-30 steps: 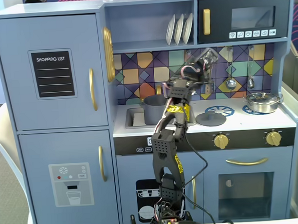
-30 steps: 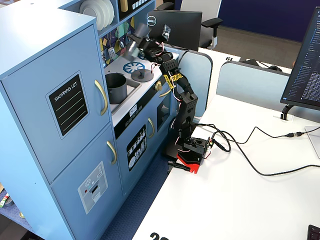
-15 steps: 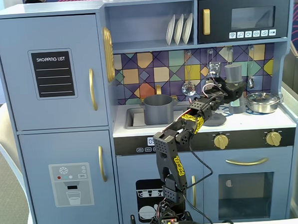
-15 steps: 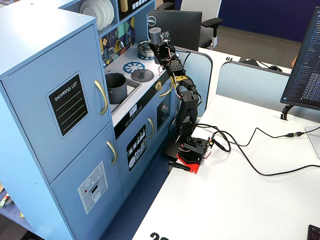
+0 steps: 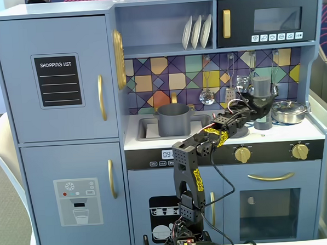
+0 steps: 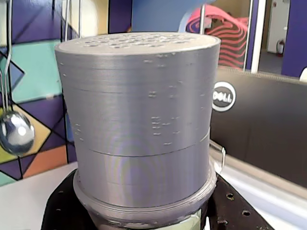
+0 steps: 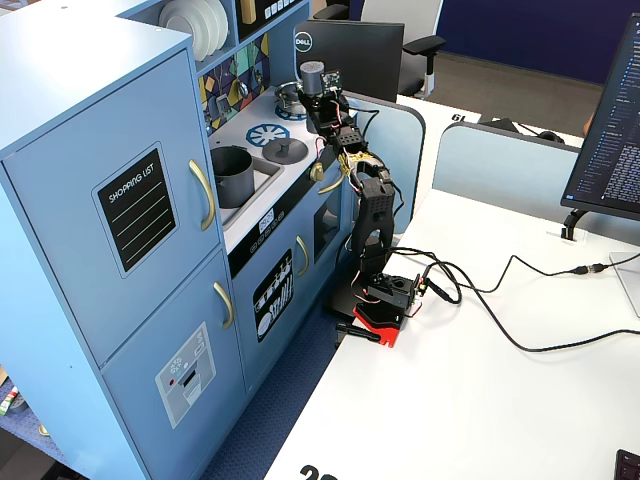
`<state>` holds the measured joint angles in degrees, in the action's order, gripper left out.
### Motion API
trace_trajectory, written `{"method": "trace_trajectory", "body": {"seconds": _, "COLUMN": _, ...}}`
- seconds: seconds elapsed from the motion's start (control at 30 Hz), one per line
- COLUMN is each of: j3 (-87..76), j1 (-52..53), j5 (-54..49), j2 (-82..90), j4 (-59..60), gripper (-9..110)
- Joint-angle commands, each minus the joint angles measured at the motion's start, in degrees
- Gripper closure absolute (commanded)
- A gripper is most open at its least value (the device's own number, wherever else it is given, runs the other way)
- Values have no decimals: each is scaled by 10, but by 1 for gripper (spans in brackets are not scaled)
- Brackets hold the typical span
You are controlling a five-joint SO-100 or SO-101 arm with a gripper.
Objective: Put salt in the gray recipient
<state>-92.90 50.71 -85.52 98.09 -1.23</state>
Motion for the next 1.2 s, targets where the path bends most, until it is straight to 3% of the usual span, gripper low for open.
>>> {"method": "trace_trajectory", "body": {"seconds": 0.0, "j3": 19, "j1": 11, "j5": 15, "j2": -4, "j4": -24, "gripper": 101}}
{"method": "trace_trajectory", "body": {"seconds": 0.83, "j3": 27, "j1": 17, "j5": 5, "j2": -45, "j4": -18, "gripper": 101}}
{"method": "trace_trajectory", "body": {"seconds": 1.17, "j3": 23, "j1": 17, "j5": 1, "j2": -39, "j4": -16, "gripper": 63}}
